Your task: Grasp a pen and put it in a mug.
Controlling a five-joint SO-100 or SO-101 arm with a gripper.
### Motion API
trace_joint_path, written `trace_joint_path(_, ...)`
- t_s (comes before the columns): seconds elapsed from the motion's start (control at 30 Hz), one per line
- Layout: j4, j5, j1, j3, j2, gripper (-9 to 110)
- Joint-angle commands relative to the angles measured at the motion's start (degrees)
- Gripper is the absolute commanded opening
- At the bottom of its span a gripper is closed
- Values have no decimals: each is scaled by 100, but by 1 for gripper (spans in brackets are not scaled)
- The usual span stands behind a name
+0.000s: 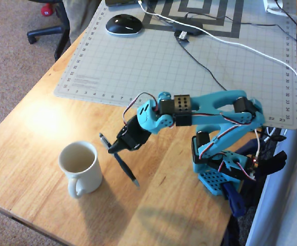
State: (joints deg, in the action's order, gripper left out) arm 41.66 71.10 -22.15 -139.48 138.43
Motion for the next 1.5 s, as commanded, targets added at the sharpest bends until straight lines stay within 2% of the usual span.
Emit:
trace_joint_path(0.0, -413, 1415, 158, 325, 589, 1)
trace_joint_path(0.13, -1380, 2742, 176, 527, 659, 1)
trace_joint_path(0.27, -2856, 3779, 149, 483, 624, 1)
trace_joint_path(0.4, -4148, 4061, 149, 483, 334, 1)
trace_joint_path(0.53, -4878, 4061, 149, 492, 123, 1)
trace_joint_path(1.27, -5089, 4148, -492, 571, -1600, 1)
trace_joint_path(1.47, -5150, 4104, -492, 589, -1600, 9)
